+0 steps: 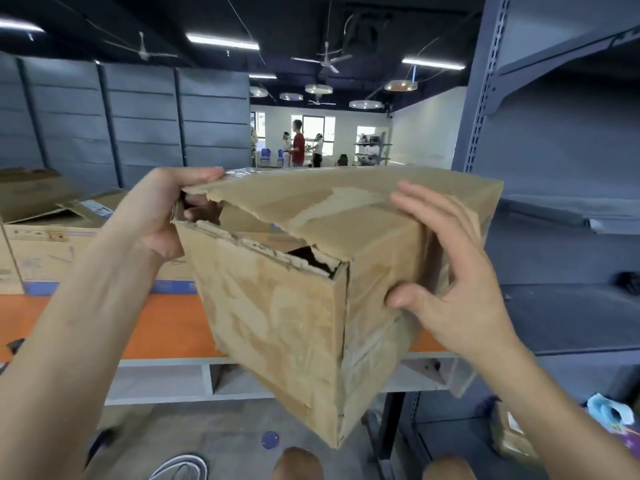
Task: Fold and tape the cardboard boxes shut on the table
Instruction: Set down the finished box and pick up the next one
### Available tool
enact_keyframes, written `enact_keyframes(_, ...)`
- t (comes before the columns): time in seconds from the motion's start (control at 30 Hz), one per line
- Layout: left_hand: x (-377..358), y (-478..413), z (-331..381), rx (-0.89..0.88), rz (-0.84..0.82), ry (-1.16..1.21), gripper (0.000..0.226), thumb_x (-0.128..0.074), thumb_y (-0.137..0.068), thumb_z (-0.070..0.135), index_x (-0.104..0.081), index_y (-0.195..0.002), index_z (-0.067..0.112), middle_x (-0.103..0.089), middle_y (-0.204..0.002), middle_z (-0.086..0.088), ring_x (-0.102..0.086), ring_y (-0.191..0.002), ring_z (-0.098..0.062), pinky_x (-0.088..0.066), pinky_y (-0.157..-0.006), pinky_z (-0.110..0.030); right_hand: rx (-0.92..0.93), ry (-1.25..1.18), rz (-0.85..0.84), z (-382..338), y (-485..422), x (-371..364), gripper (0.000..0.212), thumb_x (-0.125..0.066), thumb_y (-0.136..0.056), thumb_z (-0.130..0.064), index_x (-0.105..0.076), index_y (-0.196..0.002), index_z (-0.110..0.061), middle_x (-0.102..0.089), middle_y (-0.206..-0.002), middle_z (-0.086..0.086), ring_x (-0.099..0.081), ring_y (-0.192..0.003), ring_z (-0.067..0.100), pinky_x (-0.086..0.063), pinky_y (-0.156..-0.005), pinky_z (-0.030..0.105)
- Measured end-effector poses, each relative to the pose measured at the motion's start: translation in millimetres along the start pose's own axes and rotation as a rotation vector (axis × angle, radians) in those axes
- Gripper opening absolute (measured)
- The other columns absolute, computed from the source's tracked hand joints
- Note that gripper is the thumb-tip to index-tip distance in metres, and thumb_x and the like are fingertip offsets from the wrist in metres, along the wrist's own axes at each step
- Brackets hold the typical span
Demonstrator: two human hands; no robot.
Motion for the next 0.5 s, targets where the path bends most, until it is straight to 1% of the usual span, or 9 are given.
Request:
enact_keyframes(0.1, -7, -11, 2, -0.062, 0.019, 0.062, 0.05, -0.046, -0.102, 0.022, -0.053, -0.053, 0.02, -0.027, -0.044, 0.012, -0.026, -0.031, -0.004, -0.021, -0.038, -0.011, -0.019, -0.005, 0.036, 10, -18, 10, 0.085, -0.045, -0.082, -0.082, -0.046, -0.146, -0.027, -0.04, -0.157, -0.003, -0.033, -0.147, 0.022, -0.025, -0.121, 0.036)
enact_keyframes(0.13, -9, -16, 3, -0.09, 0.03, 0.091, 0.052, -0.046, -0.102, 0.02, -0.054, -0.051, 0.021, -0.027, -0.045, 0.011, -0.025, -0.034, -0.004, -0.021, -0.041, -0.012, -0.045, -0.007, 0.038, 18, -21, 13, 0.083, -0.047, -0.083, -0.081, -0.045, -0.148, -0.03, -0.037, -0.159, -0.006, -0.03, -0.148, 0.018, -0.025, -0.121, 0.032)
enact_keyframes(0.17, -11, -21, 3, -0.118, 0.042, 0.126, 0.047, -0.047, -0.102, 0.018, -0.055, -0.056, 0.02, -0.026, -0.046, 0.011, -0.024, -0.036, -0.004, -0.02, -0.043, -0.013, -0.08, -0.01, 0.035, 28, -24, 14, 0.08, -0.049, -0.084, -0.08, -0.043, -0.149, -0.033, -0.034, -0.161, -0.009, -0.027, -0.149, 0.014, -0.024, -0.121, 0.029)
enact_keyframes(0.23, -16, -33, 0, -0.16, 0.064, 0.2, 0.031, -0.047, -0.101, 0.016, -0.051, -0.071, 0.02, -0.027, -0.048, 0.011, -0.023, -0.042, -0.004, -0.018, -0.045, -0.013, -0.176, -0.038, 0.019, 53, -22, 15, 0.073, -0.052, -0.088, -0.073, -0.04, -0.151, -0.039, -0.029, -0.161, -0.015, -0.024, -0.15, 0.007, -0.027, -0.12, 0.032)
enact_keyframes(0.3, -21, -48, -4, -0.202, 0.116, 0.255, 0.024, -0.048, -0.101, 0.014, -0.05, -0.077, 0.019, -0.03, -0.051, 0.01, -0.025, -0.042, -0.004, -0.023, -0.041, -0.012, -0.302, -0.092, -0.002, 82, -11, 13, 0.068, -0.053, -0.091, -0.068, -0.035, -0.152, -0.044, -0.03, -0.16, -0.02, -0.027, -0.147, 0.0, -0.031, -0.119, 0.037)
enact_keyframes(0.33, -24, -54, -7, -0.222, 0.146, 0.276, 0.022, -0.049, -0.101, 0.012, -0.051, -0.079, 0.018, -0.033, -0.053, 0.01, -0.028, -0.041, -0.004, -0.025, -0.039, -0.012, -0.377, -0.098, -0.021, 96, -3, 10, 0.067, -0.052, -0.092, -0.069, -0.032, -0.152, -0.047, -0.032, -0.159, -0.022, -0.031, -0.144, -0.003, -0.033, -0.118, 0.035)
enact_keyframes(0.37, -30, -60, -9, -0.241, 0.167, 0.294, 0.021, -0.049, -0.101, 0.011, -0.053, -0.081, 0.017, -0.036, -0.054, 0.009, -0.031, -0.039, -0.004, -0.027, -0.038, -0.013, -0.447, -0.083, -0.045, 108, 5, 8, 0.068, -0.048, -0.092, -0.072, -0.03, -0.152, -0.048, -0.034, -0.158, -0.023, -0.035, -0.142, -0.005, -0.035, -0.116, 0.029)
enact_keyframes(0.43, -40, -70, -12, -0.263, 0.198, 0.324, 0.019, -0.051, -0.1, 0.009, -0.056, -0.082, 0.015, -0.041, -0.049, 0.009, -0.035, -0.035, -0.003, -0.034, -0.038, -0.016, -0.532, -0.051, -0.098, 129, 22, 2, 0.07, -0.042, -0.089, -0.077, -0.028, -0.151, -0.048, -0.04, -0.154, -0.022, -0.039, -0.135, -0.011, -0.034, -0.105, 0.009)
enact_keyframes(0.5, -47, -79, -16, -0.276, 0.236, 0.324, 0.016, -0.052, -0.099, 0.01, -0.062, -0.087, 0.013, -0.045, -0.042, 0.01, -0.042, -0.033, -0.005, -0.041, -0.045, -0.015, -0.582, -0.043, -0.163, 147, 36, -4, 0.068, -0.039, -0.091, -0.076, -0.029, -0.151, -0.045, -0.046, -0.143, -0.027, -0.043, -0.123, -0.022, -0.035, -0.094, 0.001)
Point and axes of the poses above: each hand's wrist, its own y-axis away from the middle knuckle, its own x-axis out of the back of the hand, z = x × y, the point moved 5 cm from there along -y, towards the middle knuckle
